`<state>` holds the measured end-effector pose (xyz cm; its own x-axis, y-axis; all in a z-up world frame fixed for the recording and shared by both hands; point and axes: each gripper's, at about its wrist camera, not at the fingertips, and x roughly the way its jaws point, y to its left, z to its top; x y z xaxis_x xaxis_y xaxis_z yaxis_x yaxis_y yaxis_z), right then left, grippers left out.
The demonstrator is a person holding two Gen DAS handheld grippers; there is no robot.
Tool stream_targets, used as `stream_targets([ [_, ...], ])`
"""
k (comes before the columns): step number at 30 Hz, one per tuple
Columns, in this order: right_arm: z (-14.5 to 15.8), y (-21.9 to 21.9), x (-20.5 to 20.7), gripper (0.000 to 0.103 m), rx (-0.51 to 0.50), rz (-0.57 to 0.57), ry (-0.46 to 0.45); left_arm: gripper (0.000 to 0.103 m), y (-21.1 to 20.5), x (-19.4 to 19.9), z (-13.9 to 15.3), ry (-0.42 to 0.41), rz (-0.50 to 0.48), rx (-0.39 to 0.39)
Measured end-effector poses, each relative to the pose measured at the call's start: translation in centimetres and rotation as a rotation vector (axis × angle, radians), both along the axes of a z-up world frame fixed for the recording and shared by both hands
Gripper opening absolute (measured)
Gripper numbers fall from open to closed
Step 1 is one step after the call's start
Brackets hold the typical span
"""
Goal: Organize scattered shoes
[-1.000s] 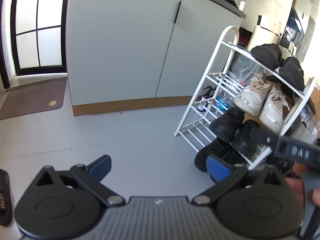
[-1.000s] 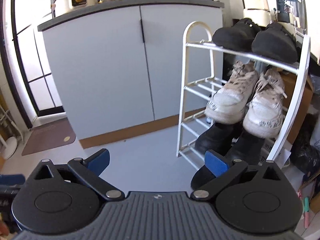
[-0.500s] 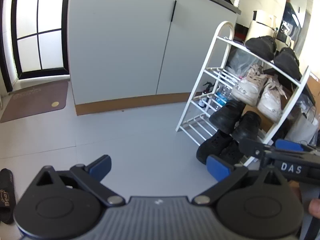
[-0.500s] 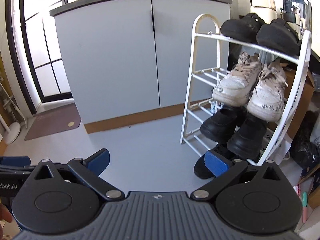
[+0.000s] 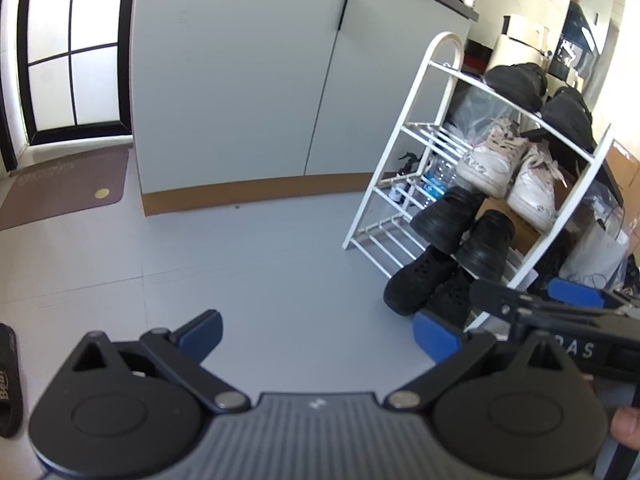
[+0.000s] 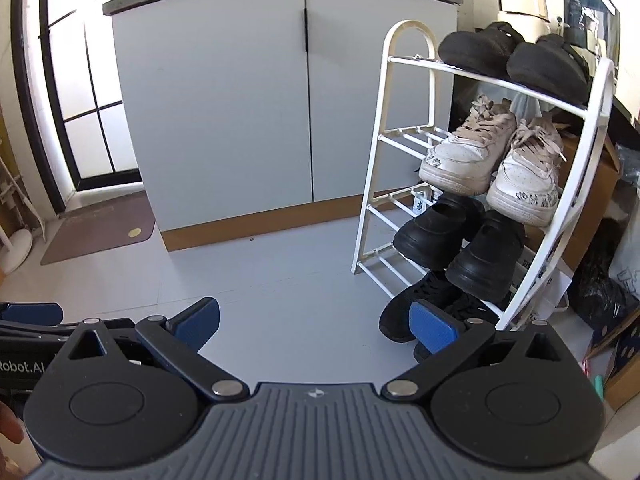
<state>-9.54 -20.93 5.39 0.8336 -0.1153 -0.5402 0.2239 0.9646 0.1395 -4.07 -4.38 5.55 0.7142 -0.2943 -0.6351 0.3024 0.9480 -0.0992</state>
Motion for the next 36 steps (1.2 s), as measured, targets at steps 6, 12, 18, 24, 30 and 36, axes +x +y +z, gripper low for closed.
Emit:
stream_targets([
  [6,-0.21,-0.10,0.55,0.103,0.016,-0.002,0.017,0.103,0.18,0.08,-0.13,-0.016,0.010,-0.003],
  [12,-0.35,0.19,0.62,0.103,0.011,0.008,0.021,0.103,0.60,-0.11,-0.19,-0.010,0.009,0.000],
  [18,-0.40,0.36,0.63,0.103,0.003,0.008,0.023,0.103,0.96,-0.01,-0.41,0.000,0.010,-0.014],
  [24,-0.33,0.55,0.78,0.103,0.002,0.006,0.031,0.103,0.62,-0.01,-0.41,-0.006,0.009,0.009],
  [30,-0.58,0.12,0.88,0.103,0.019,0.000,0.043,0.103,0.24,-0.17,-0.39,-0.008,-0.006,0.020],
  [36,-0.66,0.16,0.65,0.103,0.019,-0.002,0.044,0.103,0.35,-0.19,-0.45,0.001,-0.009,0.013],
])
